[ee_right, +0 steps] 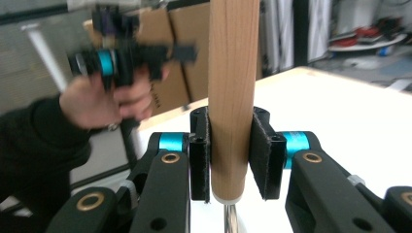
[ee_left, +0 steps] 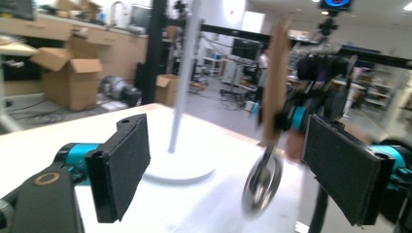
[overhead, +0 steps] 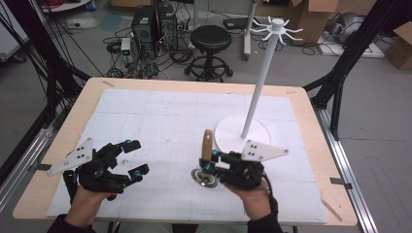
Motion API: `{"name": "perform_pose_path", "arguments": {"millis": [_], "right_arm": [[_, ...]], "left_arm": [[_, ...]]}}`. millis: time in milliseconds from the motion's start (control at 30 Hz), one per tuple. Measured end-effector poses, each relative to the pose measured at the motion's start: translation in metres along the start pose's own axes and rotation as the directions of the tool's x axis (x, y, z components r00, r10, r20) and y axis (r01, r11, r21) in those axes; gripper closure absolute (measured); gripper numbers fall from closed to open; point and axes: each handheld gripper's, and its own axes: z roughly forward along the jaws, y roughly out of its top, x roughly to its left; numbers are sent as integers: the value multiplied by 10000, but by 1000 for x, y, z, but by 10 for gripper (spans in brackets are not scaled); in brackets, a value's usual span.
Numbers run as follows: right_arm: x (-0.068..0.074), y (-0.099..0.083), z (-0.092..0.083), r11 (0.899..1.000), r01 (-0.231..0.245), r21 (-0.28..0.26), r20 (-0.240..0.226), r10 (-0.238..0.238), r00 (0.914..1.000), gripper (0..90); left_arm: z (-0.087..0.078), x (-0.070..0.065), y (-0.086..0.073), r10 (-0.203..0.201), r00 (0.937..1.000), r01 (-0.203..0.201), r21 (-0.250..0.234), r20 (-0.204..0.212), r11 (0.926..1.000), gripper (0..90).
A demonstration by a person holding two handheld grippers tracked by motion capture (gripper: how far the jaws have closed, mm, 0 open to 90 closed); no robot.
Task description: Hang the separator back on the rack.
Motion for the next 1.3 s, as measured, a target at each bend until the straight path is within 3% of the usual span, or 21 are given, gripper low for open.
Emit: {"name": "perform_pose_path", "arguments": {"millis": [133,267,433,700,933,1100,1300], "right_arm": [[-24,29,-16,9996,134,-229,473,-123,9988,718],[-43,58,-24,9986,376,-369,766,-347,9965,717],[-56,94,-30,9968,614,-514,1074,-556,9927,717],[-76,138,-37,9953,583,-777,1717,-442,9842,717],[-87,149,-43,9933,374,-1094,1961,-153,9805,717],[-97,148,-48,9924,25,-1230,2319,263,9724,717],[-104,144,-48,9954,-202,-935,2793,457,9591,716]], "left_arm": [[-8,13,-11,298,9982,-279,367,-526,9989,173],[-13,21,-21,171,9956,-114,628,-920,9980,174],[-15,21,-21,116,9955,-65,544,-936,9985,176],[-11,18,-23,186,9964,-129,696,-831,9975,178],[-11,18,-23,170,9969,-114,722,-772,9973,177],[-11,18,-23,152,9965,-91,754,-817,9971,178],[-11,18,-23,104,9964,-40,761,-844,9971,178]]}}
